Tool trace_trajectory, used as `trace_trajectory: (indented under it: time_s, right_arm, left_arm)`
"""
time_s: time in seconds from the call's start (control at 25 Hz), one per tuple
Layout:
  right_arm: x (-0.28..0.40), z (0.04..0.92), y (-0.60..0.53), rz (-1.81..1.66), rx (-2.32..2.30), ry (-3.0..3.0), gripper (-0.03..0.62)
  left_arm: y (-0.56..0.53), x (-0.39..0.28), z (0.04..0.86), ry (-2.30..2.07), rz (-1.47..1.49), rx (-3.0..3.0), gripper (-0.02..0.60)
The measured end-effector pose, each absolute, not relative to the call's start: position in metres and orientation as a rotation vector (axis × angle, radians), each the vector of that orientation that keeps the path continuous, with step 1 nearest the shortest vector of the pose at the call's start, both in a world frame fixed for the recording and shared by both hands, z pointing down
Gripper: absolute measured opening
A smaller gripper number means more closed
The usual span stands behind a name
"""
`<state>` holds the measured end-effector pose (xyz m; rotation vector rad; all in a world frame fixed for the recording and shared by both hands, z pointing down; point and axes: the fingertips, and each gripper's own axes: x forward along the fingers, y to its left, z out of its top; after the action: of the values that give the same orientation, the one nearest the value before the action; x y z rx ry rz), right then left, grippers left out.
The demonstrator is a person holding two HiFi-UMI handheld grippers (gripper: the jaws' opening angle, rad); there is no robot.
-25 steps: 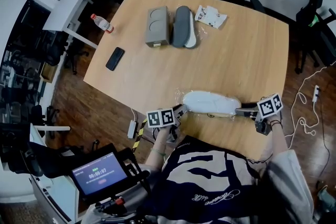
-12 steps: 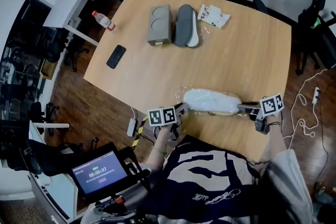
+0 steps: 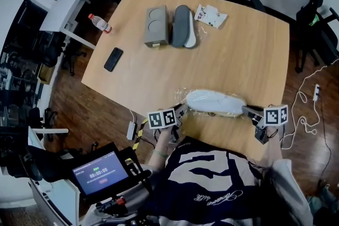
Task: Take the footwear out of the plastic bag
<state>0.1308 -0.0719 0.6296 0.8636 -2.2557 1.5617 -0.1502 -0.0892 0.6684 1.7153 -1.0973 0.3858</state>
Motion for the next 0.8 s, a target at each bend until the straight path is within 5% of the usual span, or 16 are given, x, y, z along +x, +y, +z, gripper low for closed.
trace_trajectory:
  time_s: [0.8]
  right_arm:
    - [0.196,0.6,-0.032,1.344,1.329,-2.088,0.069]
  left_arm:
    - [-0.104,-0.168,0.671,-1.395,0.75,1.812,0.08]
